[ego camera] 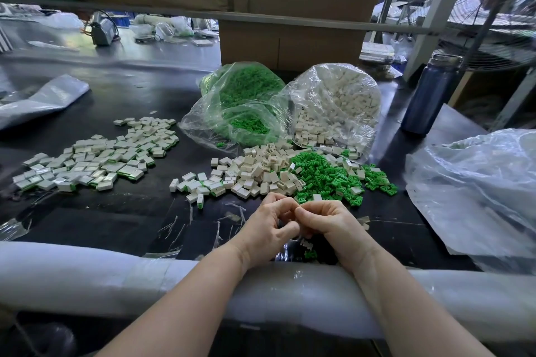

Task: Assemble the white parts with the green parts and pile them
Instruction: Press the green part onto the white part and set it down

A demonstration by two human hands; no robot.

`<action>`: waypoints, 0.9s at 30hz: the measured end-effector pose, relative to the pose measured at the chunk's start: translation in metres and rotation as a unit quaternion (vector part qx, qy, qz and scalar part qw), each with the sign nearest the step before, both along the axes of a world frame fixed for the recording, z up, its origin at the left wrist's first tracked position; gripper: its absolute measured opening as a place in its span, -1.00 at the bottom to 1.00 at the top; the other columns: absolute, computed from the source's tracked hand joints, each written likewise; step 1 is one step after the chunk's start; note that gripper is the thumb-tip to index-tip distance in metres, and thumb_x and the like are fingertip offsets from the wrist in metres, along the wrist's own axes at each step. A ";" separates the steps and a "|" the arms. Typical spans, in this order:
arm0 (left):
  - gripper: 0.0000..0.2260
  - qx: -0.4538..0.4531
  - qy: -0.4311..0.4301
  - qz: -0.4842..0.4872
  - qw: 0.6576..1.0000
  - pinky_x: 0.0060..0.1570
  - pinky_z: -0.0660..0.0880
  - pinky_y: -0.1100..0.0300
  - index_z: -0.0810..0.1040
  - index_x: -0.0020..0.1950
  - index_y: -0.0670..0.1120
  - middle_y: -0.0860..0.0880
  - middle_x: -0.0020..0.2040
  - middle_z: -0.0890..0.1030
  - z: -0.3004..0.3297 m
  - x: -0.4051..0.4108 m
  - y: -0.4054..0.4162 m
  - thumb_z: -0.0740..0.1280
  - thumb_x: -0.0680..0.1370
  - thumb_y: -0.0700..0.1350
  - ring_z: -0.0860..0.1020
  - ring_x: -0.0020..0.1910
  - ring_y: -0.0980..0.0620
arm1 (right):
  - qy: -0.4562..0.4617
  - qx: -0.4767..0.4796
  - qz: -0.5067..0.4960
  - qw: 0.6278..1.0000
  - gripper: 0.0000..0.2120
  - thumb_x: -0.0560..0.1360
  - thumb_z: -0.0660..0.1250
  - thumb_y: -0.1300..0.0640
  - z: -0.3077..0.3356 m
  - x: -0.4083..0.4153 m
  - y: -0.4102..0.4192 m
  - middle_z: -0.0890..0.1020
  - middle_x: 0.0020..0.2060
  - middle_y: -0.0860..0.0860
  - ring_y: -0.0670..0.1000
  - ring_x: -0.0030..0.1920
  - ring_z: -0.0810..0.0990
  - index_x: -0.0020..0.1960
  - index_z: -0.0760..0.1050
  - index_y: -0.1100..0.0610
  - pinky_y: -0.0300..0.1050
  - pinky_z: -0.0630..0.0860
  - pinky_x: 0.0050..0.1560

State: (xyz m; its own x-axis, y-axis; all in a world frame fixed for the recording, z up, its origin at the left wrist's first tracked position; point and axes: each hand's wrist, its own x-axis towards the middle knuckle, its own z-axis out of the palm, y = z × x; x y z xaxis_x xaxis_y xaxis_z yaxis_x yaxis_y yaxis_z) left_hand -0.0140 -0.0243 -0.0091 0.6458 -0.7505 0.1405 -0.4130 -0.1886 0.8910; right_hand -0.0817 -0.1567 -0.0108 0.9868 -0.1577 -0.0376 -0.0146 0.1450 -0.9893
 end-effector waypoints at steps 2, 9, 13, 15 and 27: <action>-0.89 0.004 -0.003 -0.004 1.000 0.06 0.46 0.21 0.54 -0.08 -0.11 -0.04 0.04 0.39 0.000 0.000 0.001 0.28 0.48 -0.29 0.47 -0.03 0.01 | 0.002 -0.004 -0.002 1.000 -0.86 0.48 0.28 0.31 0.000 0.000 -0.001 0.61 -0.43 0.05 -0.13 -0.44 0.53 -0.13 0.62 0.32 -0.35 0.43 -0.40; -0.88 0.014 -0.008 -0.007 1.000 0.06 0.45 0.21 0.55 -0.03 -0.15 -0.05 0.05 0.39 -0.001 0.000 0.001 0.30 0.48 -0.28 0.47 -0.01 -0.04 | 0.011 -0.008 -0.019 1.000 -0.88 0.48 0.28 0.37 0.001 -0.002 0.001 0.60 -0.47 0.06 -0.13 -0.48 0.52 -0.14 0.58 0.40 -0.35 0.42 -0.44; -0.88 0.017 -0.011 -0.007 1.000 0.08 0.45 0.19 0.55 -0.03 -0.13 -0.04 0.04 0.38 -0.002 0.000 0.001 0.30 0.48 -0.28 0.47 -0.02 -0.03 | 0.014 -0.017 -0.033 0.999 -0.86 0.47 0.30 0.36 0.001 -0.001 0.001 0.59 -0.45 0.10 -0.10 -0.47 0.52 -0.12 0.57 0.45 -0.32 0.43 -0.43; -0.88 0.015 -0.008 -0.002 1.000 0.09 0.46 0.17 0.55 -0.05 -0.10 -0.05 0.05 0.39 -0.002 0.001 0.001 0.29 0.49 -0.29 0.48 -0.01 -0.04 | 0.012 -0.021 -0.033 0.999 -0.85 0.48 0.31 0.32 0.001 0.000 0.002 0.60 -0.41 0.12 -0.08 -0.44 0.54 -0.11 0.59 0.41 -0.29 0.46 -0.38; -0.94 -0.035 0.010 0.063 0.997 0.07 0.53 0.06 0.58 -0.04 -0.11 -0.11 -0.04 0.57 -0.004 0.006 0.001 0.34 0.51 -0.22 0.58 -0.03 -0.13 | -0.039 -0.068 -0.107 0.991 -0.88 0.48 0.33 0.34 0.000 0.000 0.001 0.69 -0.33 0.05 -0.02 -0.32 0.66 -0.12 0.61 0.18 -0.27 0.54 -0.37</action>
State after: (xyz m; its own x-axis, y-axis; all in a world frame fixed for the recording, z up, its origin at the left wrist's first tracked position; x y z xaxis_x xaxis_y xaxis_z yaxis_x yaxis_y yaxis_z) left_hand -0.0084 -0.0232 -0.0127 0.7376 -0.6520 0.1753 -0.3712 -0.1748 0.9119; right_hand -0.0816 -0.1562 -0.0104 0.9294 -0.3616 0.0736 0.0798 0.0021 -0.9968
